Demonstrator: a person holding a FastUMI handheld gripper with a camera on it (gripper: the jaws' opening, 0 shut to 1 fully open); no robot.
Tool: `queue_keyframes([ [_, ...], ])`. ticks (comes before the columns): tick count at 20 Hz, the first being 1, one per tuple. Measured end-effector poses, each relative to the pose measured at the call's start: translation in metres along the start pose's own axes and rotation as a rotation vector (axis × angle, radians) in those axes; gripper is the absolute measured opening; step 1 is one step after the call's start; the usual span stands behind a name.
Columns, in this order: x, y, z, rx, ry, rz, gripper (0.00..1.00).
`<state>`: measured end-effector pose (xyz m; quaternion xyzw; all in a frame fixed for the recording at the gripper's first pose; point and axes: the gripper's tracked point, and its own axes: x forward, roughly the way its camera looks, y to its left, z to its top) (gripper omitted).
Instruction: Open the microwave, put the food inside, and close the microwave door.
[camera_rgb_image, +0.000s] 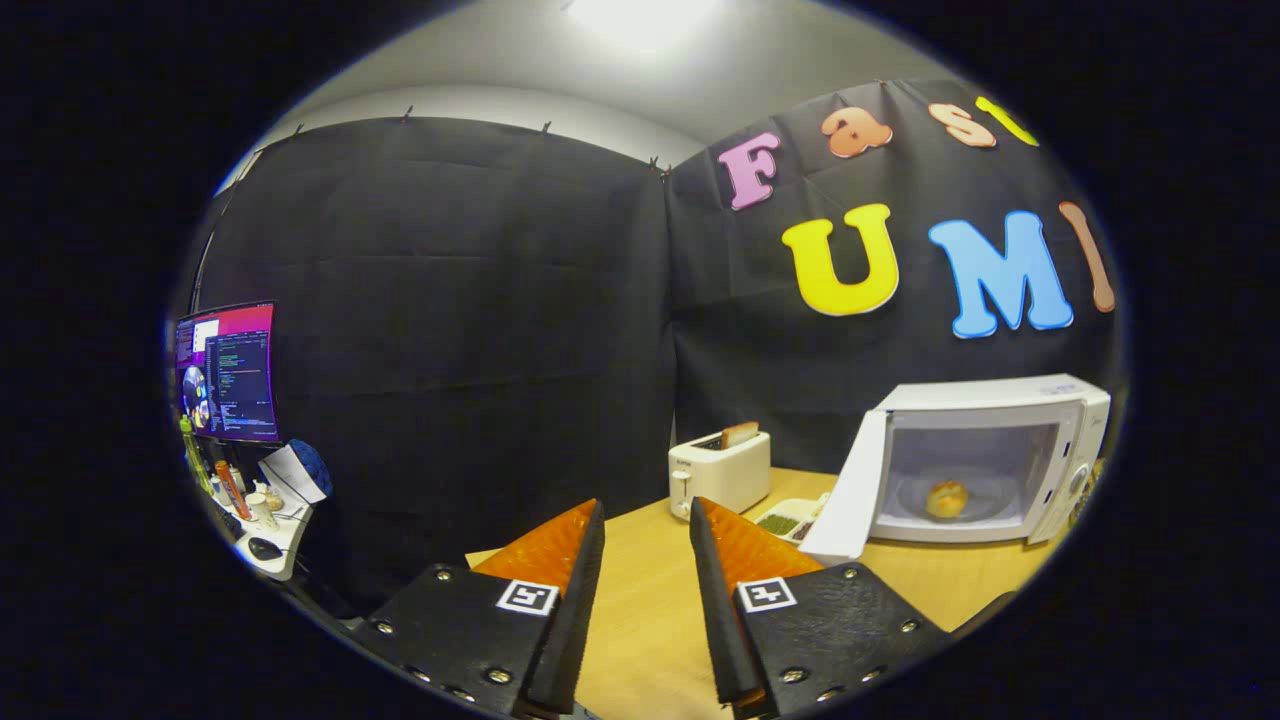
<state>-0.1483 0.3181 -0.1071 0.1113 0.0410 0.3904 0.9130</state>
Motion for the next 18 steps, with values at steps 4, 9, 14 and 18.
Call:
queue_keyframes([
  [4,0.025,-0.024,-0.038,-0.064,0.049,-0.149,0.18],
  [9,0.037,-0.048,-0.081,-0.063,0.145,-0.174,0.04],
  [14,0.008,-0.102,-0.071,-0.102,0.095,-0.314,0.02],
  [18,-0.015,-0.15,-0.066,-0.106,0.096,-0.419,0.01],
])
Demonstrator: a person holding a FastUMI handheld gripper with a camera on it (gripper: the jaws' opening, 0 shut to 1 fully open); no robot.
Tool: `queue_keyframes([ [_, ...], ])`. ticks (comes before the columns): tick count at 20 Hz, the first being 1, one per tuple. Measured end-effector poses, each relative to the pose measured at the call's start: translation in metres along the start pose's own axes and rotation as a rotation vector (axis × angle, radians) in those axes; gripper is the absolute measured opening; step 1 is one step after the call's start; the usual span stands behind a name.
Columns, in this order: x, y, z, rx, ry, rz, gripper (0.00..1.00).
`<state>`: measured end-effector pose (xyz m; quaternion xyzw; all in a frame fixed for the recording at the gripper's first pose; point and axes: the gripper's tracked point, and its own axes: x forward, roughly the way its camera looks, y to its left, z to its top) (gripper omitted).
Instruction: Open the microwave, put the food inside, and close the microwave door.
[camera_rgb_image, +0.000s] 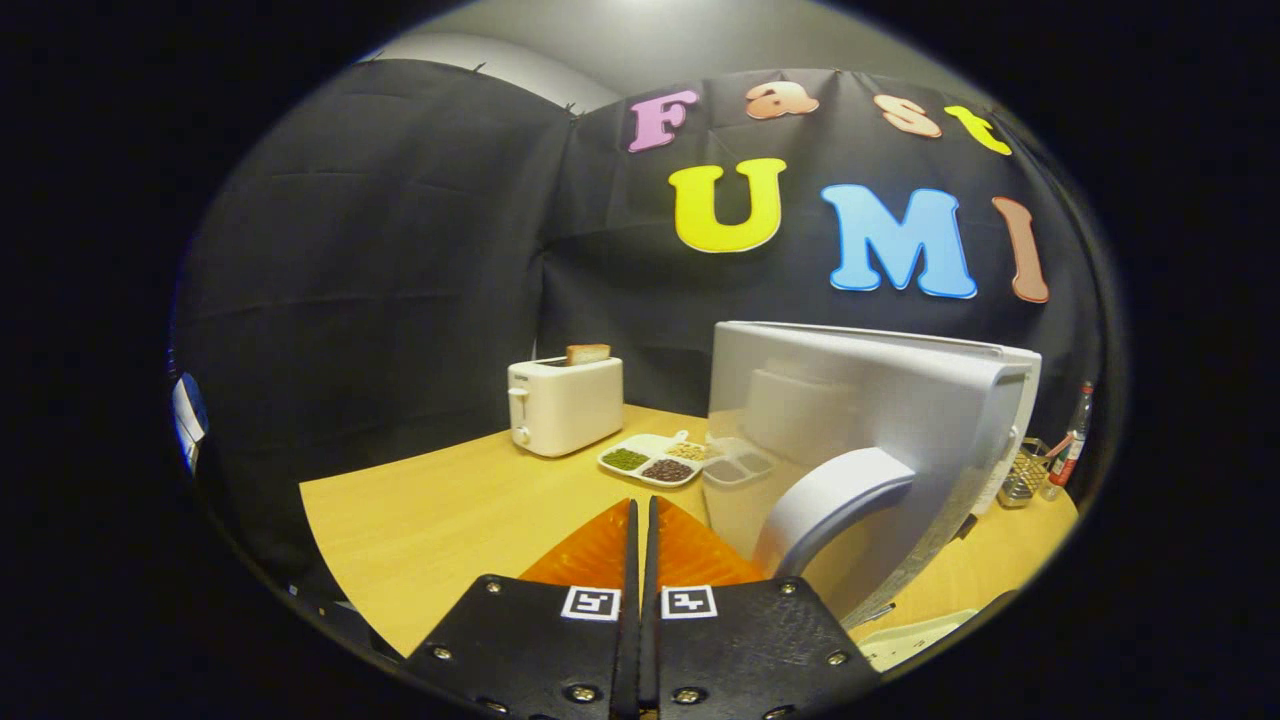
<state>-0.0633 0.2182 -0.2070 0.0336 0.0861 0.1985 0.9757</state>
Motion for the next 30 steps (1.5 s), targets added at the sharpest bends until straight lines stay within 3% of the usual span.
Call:
queue_keyframes([
  [9,0.0,-0.129,0.003,0.029,-0.004,-0.253,0.01],
  [16,0.027,-0.22,0.003,0.087,0.027,-0.411,0.01],
  [24,0.077,-0.283,0.014,0.058,0.021,-0.497,0.01],
  [29,0.095,-0.295,0.018,0.031,0.018,-0.54,0.01],
  [30,0.099,-0.296,0.016,0.005,0.029,-0.553,0.05],
])
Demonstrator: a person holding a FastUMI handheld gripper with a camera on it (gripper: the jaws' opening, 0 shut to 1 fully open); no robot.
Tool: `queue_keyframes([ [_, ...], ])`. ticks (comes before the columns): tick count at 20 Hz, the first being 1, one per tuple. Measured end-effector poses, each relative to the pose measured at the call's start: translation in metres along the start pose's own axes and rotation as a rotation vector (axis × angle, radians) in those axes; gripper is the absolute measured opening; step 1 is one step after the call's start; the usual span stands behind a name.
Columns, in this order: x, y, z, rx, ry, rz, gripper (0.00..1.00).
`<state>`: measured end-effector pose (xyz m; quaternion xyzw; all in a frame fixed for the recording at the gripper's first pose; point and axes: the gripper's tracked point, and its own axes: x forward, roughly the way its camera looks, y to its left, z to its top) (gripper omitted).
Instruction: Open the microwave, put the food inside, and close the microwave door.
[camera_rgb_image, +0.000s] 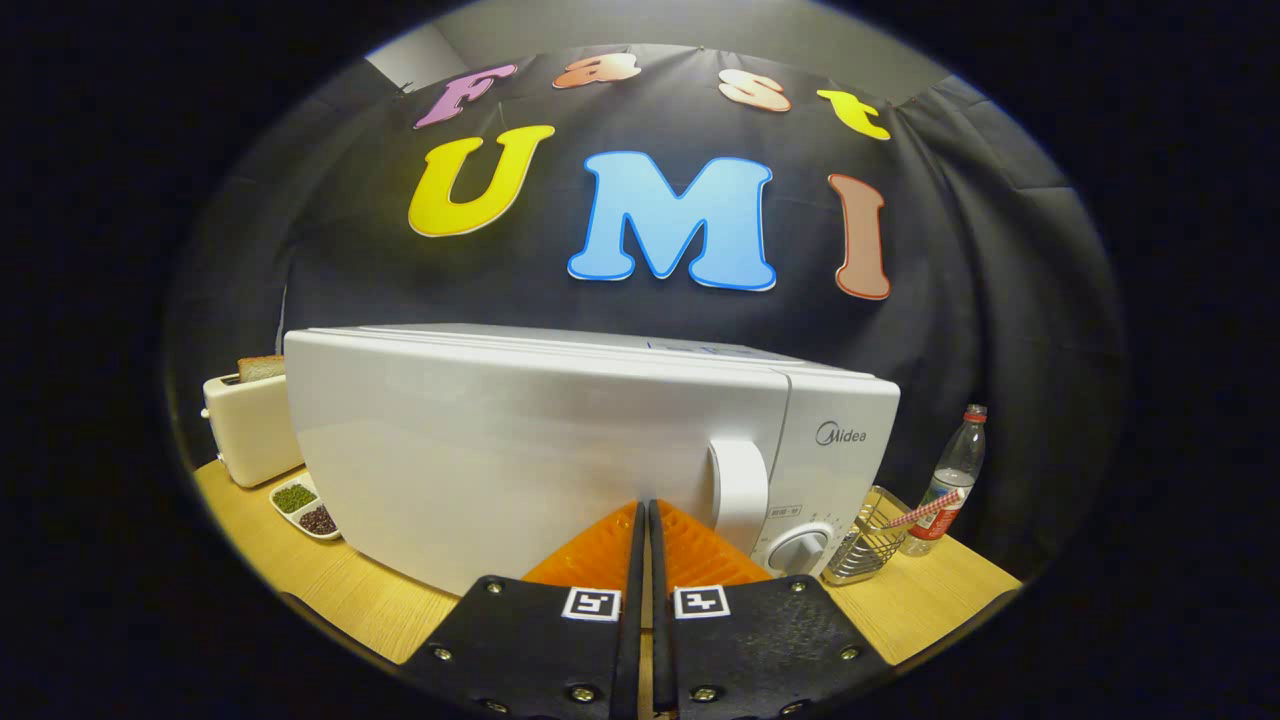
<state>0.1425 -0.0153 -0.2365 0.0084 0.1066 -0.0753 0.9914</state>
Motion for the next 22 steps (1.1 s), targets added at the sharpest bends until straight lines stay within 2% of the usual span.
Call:
queue_keyframes([
  [2,-0.003,-0.002,-0.001,-0.004,0.012,-0.004,0.05],
  [4,-0.014,-0.004,-0.001,0.05,0.06,0.009,0.05],
  [8,-0.065,-0.014,0.055,0.089,-0.004,0.028,0.05],
  [13,-0.146,-0.016,0.127,0.123,-0.084,0.103,0.05],
  [19,-0.206,-0.026,0.197,0.11,-0.182,0.104,0.05],
  [22,-0.218,-0.038,0.225,0.11,-0.232,0.061,0.05],
])
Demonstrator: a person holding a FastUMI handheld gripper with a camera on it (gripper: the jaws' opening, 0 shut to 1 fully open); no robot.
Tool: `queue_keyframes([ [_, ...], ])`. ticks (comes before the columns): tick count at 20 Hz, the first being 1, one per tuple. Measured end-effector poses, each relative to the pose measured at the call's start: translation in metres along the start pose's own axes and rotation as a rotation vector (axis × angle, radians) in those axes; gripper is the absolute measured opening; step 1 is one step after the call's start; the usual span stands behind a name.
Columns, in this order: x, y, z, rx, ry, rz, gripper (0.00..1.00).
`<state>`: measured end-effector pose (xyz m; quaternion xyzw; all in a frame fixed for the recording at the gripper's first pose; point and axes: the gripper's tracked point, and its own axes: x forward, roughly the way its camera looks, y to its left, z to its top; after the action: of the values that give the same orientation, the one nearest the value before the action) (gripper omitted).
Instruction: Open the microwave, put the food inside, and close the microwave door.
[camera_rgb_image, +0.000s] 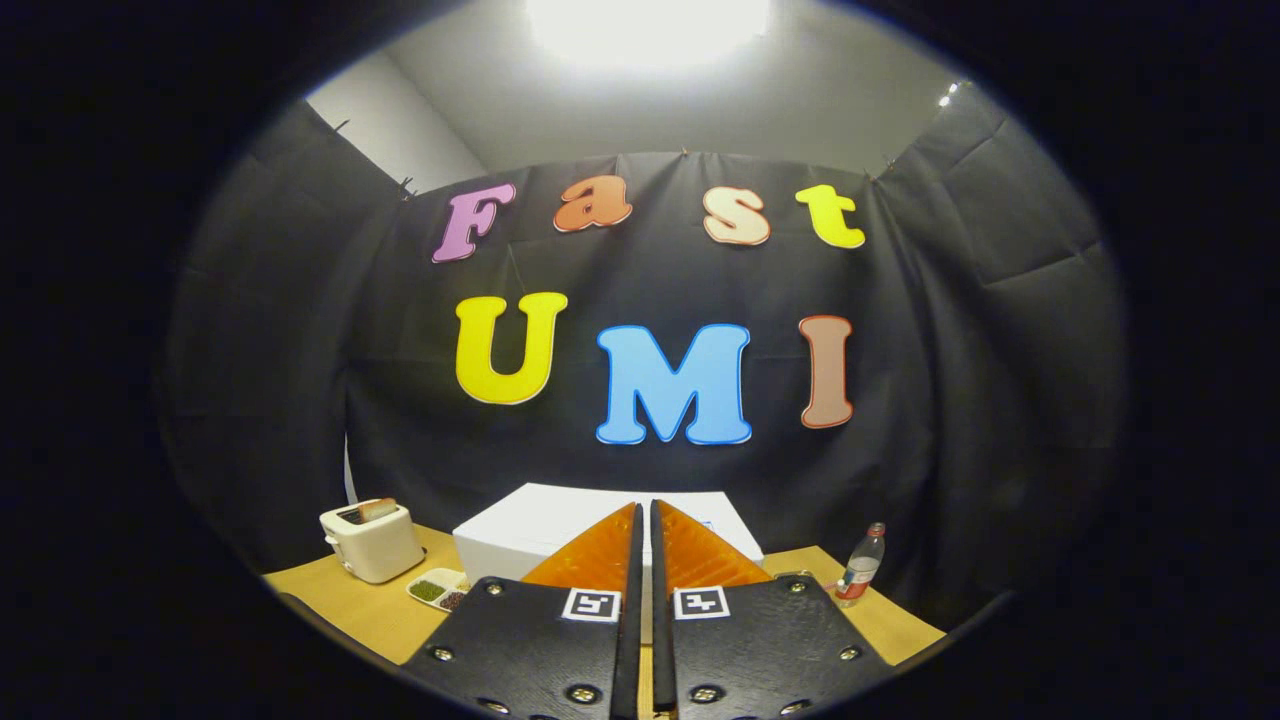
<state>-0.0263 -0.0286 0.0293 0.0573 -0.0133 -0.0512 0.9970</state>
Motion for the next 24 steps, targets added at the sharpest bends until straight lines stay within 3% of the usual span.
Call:
queue_keyframes([
  [6,0.001,-0.016,0.019,0.014,-0.008,-0.067,0.06],
  [8,0.002,-0.012,0.015,0.048,0.012,-0.048,0.69],
  [10,0.0,-0.013,0.016,0.116,0.039,-0.047,0.73],
  [11,0.001,-0.009,0.016,0.156,0.043,-0.035,0.8],
  [12,0.003,-0.011,0.015,0.194,0.056,-0.042,0.93],
  [14,0.005,-0.009,0.011,0.228,0.066,-0.019,0.98],
  [24,0.004,0.0,0.014,0.096,0.02,-0.008,0.98],
])
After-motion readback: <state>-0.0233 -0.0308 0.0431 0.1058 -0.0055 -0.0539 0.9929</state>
